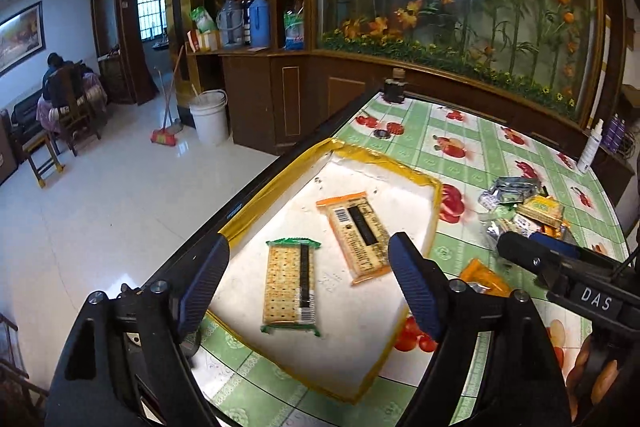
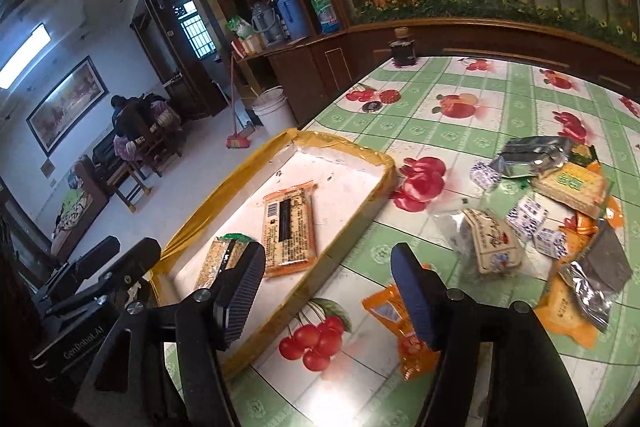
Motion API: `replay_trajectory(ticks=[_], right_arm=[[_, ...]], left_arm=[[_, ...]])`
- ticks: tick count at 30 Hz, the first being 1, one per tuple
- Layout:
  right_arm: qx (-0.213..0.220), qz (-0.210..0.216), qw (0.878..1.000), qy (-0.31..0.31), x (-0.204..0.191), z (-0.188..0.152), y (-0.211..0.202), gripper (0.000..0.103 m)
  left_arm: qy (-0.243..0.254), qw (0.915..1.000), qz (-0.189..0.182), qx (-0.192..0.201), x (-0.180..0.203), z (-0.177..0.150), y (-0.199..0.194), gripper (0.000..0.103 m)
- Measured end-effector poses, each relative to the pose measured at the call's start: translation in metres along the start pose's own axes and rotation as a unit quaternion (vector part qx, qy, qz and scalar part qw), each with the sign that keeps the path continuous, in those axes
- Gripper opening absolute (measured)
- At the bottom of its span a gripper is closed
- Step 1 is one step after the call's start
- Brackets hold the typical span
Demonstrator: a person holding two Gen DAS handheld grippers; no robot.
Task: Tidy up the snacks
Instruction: 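Grasp the orange snack bag with the left tool while the right tool grasps the silver foil bag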
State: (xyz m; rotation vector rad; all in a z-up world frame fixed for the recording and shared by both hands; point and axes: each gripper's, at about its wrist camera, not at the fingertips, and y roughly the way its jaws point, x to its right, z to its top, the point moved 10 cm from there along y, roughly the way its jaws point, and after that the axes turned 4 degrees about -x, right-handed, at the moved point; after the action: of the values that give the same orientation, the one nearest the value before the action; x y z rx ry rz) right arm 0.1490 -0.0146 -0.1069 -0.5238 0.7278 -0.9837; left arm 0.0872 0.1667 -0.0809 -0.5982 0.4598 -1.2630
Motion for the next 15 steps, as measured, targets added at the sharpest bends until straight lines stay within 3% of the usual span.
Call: replay_trajectory(ticks=[15], right_arm=[[0.018, -0.036, 0.996, 0.076, 0.082, -0.048, -0.057, 0.07]], left_arm=[[0.04, 0.9992, -0.005, -0.002, 0.046, -0.008, -0.018, 0.082]])
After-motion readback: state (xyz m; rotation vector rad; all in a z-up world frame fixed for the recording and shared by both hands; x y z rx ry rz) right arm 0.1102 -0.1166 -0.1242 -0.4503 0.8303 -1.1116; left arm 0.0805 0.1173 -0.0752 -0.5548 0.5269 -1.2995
